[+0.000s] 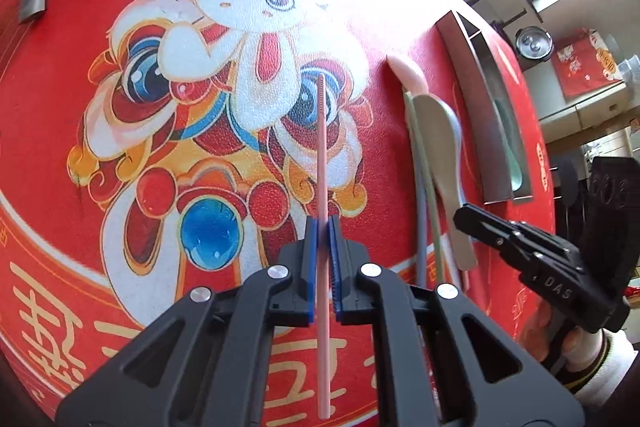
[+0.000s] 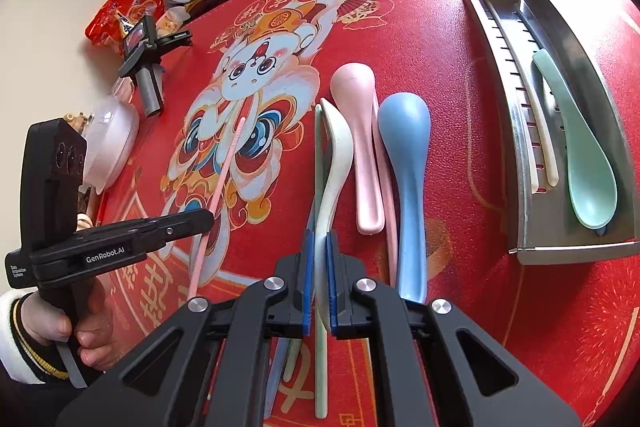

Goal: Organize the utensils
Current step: 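Carry both held chopsticks over to the steel tray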

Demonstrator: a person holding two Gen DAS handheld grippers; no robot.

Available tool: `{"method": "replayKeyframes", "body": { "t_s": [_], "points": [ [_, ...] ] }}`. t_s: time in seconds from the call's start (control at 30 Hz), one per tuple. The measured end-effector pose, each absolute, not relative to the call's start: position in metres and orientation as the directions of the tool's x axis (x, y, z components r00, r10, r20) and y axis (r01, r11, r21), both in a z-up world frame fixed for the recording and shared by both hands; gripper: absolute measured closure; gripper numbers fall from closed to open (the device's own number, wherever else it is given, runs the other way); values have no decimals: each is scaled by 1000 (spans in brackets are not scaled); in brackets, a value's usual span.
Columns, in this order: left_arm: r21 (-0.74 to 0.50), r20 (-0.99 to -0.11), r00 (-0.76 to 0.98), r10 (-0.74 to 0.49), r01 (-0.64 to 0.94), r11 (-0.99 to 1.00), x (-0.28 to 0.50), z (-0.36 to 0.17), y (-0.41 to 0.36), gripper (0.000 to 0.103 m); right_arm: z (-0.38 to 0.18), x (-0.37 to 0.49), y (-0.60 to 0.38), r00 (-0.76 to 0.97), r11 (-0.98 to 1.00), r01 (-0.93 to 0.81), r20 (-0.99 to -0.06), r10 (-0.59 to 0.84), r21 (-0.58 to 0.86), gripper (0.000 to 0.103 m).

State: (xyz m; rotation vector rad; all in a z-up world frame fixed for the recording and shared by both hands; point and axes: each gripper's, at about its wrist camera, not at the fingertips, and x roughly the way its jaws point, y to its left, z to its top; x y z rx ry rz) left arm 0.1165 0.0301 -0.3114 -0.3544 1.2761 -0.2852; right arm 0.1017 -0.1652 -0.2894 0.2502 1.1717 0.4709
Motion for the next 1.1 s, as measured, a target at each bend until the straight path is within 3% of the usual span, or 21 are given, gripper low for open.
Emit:
{"method": "replayKeyframes", "body": {
  "t_s": [0.6,1.1],
  "points": [
    [-429,-867,277,-414,7,903,112,-303,44,93,-302,108,-142,247,915,-279,-899,363,292,93],
    [-445,-856,295,-425,0,896,111,-296,55,93,-289,111,-138,270,896,-289,-869,415,337,96]
  ]
}}
